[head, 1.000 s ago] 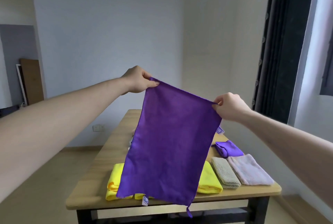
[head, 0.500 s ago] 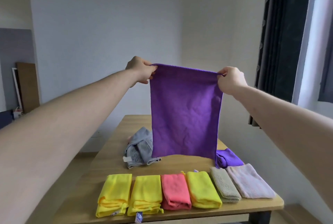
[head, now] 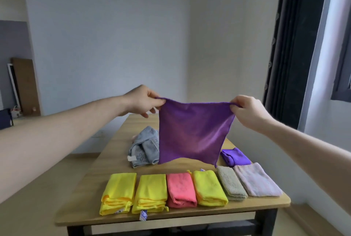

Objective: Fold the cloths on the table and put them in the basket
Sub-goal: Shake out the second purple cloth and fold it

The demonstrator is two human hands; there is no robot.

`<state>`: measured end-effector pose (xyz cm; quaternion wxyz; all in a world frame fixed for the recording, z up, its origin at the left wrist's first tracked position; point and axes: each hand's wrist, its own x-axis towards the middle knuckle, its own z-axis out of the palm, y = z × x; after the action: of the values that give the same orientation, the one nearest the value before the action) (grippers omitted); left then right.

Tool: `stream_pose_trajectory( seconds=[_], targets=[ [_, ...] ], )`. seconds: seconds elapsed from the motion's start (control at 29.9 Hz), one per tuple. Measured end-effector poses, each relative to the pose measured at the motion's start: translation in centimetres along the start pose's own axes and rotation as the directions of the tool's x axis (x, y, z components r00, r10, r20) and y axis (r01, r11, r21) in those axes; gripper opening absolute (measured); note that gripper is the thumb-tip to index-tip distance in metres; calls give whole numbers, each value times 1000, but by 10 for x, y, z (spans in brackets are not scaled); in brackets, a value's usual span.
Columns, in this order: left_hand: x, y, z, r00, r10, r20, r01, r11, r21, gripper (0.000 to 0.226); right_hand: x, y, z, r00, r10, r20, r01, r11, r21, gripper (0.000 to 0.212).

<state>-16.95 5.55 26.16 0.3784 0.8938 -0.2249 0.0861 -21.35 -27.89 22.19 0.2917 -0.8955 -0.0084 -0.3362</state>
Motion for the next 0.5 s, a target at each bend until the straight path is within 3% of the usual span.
stream_pose_trajectory(
  seconds=[0.27, 0.5],
  targets=[
    [-52, -55, 38, 958, -75, 275, 57, 996, 74, 19, -67, 30, 18, 950, -21, 310, 16, 1000, 21, 17],
    [-88, -90, 72, 839, -177, 515, 79, 975, 207, 29, -102, 53, 30, 781, 41, 624, 59, 989, -139, 7]
  ],
)
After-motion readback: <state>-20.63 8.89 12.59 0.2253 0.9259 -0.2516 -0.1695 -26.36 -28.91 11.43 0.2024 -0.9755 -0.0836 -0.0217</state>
